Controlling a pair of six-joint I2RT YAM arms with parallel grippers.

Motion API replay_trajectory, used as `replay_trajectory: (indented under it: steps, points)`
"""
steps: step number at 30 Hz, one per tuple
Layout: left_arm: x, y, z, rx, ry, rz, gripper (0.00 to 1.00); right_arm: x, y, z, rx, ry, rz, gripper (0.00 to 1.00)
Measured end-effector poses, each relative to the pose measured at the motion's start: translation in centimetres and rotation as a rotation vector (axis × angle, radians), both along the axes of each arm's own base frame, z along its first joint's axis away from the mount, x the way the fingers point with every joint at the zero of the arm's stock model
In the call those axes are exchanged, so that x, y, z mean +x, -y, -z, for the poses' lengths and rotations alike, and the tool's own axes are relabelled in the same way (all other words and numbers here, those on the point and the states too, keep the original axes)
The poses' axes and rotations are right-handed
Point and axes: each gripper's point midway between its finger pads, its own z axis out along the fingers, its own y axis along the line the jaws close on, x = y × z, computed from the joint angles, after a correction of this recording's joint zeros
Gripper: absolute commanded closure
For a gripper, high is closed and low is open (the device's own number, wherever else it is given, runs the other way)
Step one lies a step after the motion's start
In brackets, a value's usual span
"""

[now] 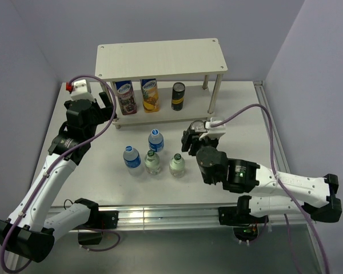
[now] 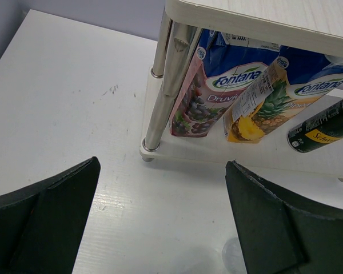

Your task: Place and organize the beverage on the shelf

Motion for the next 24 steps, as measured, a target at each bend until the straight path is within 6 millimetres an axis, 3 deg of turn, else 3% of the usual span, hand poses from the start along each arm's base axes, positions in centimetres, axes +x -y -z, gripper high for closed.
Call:
replay_trajectory:
  steps: [4, 11, 18, 24]
  points:
    - [0.0, 0.0, 0.0, 0.000, 0.000, 0.000, 0.02, 4.2, 1.8, 2.2, -0.043, -0.010, 0.111, 1.00]
    - [0.0, 0.0, -0.1, -0.002, 0.004, 0.000, 0.02, 11.4, 3.1, 6.6, -0.070, -0.044, 0.231, 1.00]
    - [-0.1, 0.0, -0.1, -0.002, 0.004, 0.001, 0.02, 17.8, 2.8, 11.1, -0.115, -0.088, 0.283, 1.00]
    - [-0.1, 0.0, -0.1, -0.002, 0.004, 0.002, 0.02, 22.0, 2.3, 12.6, -0.120, -0.081, 0.307, 1.00]
